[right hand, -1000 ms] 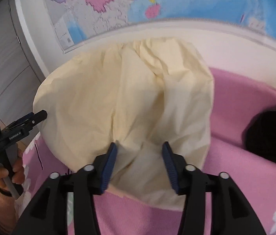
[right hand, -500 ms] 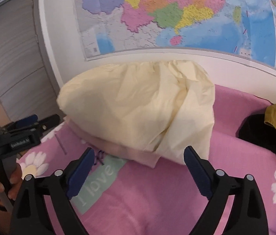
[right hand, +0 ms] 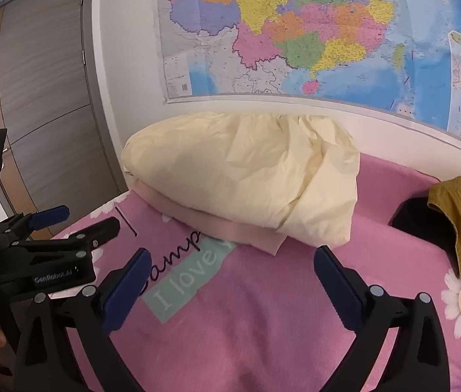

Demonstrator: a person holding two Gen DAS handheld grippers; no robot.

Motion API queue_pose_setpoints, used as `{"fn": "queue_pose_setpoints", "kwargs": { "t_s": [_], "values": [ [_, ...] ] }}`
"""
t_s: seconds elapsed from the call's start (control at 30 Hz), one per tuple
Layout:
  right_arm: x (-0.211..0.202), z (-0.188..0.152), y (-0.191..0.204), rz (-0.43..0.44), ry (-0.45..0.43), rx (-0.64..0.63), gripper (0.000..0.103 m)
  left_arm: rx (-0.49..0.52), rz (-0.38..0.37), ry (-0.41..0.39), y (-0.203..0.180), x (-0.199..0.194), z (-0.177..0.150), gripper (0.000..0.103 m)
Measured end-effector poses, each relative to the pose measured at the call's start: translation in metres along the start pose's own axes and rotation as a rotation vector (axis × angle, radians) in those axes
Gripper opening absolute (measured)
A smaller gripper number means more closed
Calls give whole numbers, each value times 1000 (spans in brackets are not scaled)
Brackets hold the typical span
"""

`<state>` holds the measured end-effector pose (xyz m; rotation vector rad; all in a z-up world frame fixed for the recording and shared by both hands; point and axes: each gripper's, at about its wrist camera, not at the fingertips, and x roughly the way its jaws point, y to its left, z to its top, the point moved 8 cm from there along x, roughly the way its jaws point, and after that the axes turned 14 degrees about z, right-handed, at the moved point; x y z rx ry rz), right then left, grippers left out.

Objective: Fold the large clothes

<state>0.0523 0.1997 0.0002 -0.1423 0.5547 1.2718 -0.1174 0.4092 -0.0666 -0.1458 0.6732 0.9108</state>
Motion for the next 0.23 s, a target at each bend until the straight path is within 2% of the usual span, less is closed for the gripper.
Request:
{"fn": "queue_pose_setpoints", "kwargs": {
  "t_s": [0.23],
  "values": [
    [-12,-13,2,3,-1,37,97,-17,6,20,2,-12,-16,98]
  ]
}}
